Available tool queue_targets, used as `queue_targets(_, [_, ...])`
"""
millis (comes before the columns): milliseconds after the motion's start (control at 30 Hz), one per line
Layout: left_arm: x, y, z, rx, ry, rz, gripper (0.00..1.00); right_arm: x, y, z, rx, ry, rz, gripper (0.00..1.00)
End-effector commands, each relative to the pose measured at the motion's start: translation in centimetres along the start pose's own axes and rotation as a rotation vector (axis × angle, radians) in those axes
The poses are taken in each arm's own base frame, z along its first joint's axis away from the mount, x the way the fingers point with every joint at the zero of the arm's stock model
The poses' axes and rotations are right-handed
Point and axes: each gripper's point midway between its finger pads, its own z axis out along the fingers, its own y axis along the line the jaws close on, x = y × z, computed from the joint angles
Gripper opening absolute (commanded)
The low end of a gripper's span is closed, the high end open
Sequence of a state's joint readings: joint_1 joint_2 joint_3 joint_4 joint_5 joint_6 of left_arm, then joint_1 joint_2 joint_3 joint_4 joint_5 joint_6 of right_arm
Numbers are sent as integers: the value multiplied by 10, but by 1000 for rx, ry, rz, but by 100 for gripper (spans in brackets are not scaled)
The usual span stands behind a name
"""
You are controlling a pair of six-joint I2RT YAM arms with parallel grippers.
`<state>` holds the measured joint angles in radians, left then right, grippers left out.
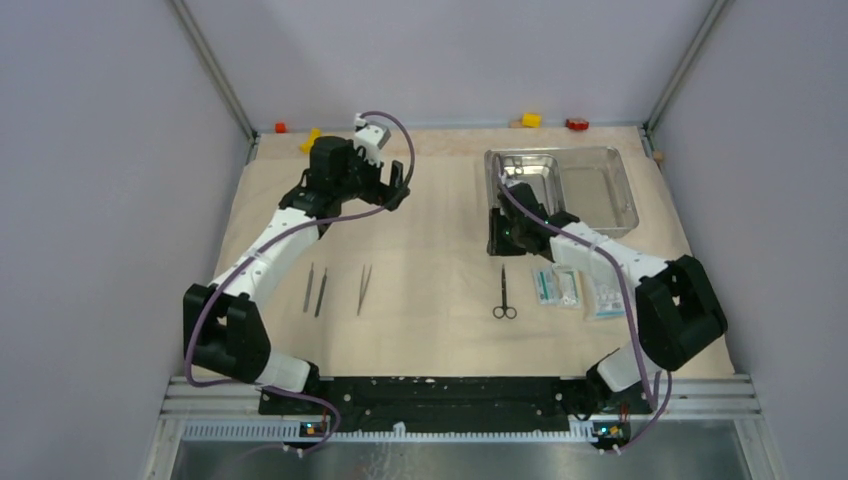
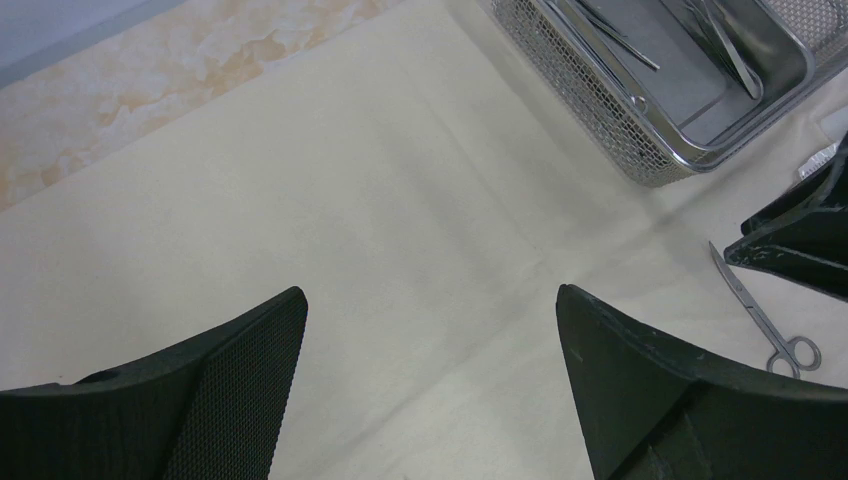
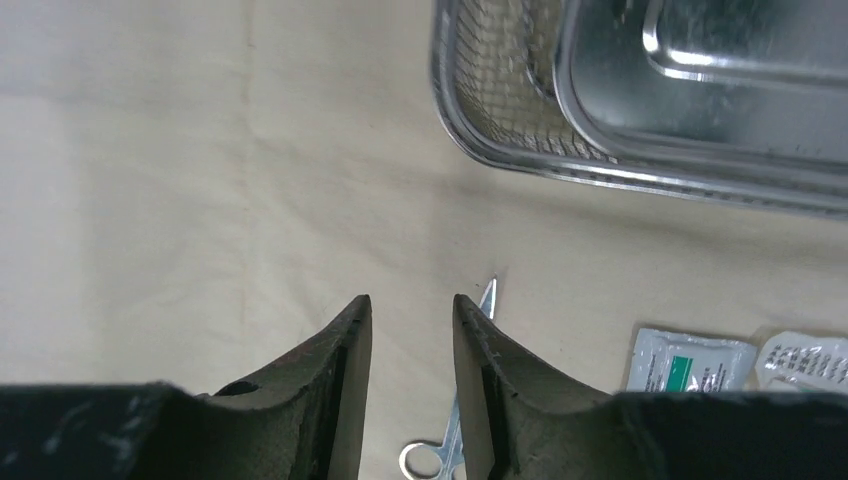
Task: Open and lay out the surgical kit
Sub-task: Place the medical item in the surgical kit, then pick up the medical item from the container.
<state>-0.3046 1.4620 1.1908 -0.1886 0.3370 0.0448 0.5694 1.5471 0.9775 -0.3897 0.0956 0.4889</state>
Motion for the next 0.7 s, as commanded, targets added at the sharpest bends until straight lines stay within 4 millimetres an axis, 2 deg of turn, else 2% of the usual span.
queue_targets(0, [-28,1,-22,-38,-77,50,99,-74,43,-56,-167,-228,-149,36])
queue_targets(133, [-37,2,-28,-49,-76,48,99,-115,37,-79,-127,-335,-234,43])
queue_targets(300, [-46,-3,-31,-29,-60,34,99,-154,17,-77,-86,-353,-298,47])
queue_targets(433, [-56,-11,-32,19,-70,47,99,-182,-14,-56,-41,-328,-274,46])
queue_targets(467, [-59,-12,-32,26,-77,55,99,-188,-27,-45,-15,-313,-273,46])
queue_targets(667, [-66,-11,-26,43,-99,108,99,-215,-63,1,70,-246,-338,46])
